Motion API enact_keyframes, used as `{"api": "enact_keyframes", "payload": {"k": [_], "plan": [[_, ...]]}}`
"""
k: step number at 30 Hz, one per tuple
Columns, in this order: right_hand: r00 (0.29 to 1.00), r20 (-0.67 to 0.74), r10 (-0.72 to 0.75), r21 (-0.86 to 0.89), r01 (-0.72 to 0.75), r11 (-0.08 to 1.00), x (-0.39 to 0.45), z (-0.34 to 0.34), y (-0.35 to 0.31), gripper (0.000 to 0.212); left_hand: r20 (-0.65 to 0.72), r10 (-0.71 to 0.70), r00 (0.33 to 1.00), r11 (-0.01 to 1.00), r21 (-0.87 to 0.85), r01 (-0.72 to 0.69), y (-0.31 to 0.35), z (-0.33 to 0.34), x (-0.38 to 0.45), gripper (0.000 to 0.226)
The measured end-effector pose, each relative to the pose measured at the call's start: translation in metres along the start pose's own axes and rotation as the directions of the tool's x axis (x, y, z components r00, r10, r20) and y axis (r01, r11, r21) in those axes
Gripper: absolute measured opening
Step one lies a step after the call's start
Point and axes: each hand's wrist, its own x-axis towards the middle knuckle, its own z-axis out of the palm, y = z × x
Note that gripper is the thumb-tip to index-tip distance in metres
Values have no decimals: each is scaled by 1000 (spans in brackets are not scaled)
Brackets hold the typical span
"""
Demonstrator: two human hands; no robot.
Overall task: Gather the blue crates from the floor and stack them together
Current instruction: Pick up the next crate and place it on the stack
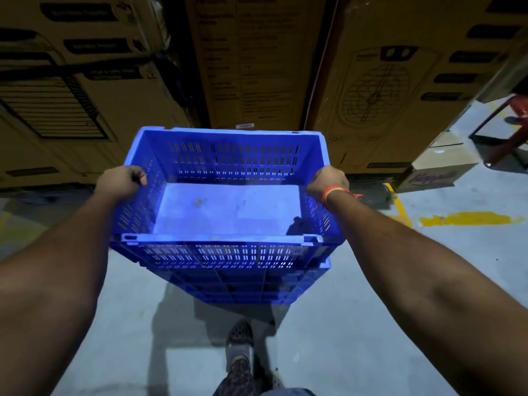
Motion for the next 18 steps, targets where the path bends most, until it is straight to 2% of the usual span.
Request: {"api": "enact_keyframes", "payload": {"k": [5,12,18], "plan": [[1000,20,-17,-3,17,1000,0,-4,6,12,-22,-28,999,1000,-1,28,6,2,-9,21],[996,93,-13,-35,16,999,-4,-13,12,21,-27,-31,999,998,-50,29,7,5,-17,22],[992,119,-35,-10,36,999,-1,-21,12,8,-43,-11,999,997,-75,8,12,7,-11,23]]}}
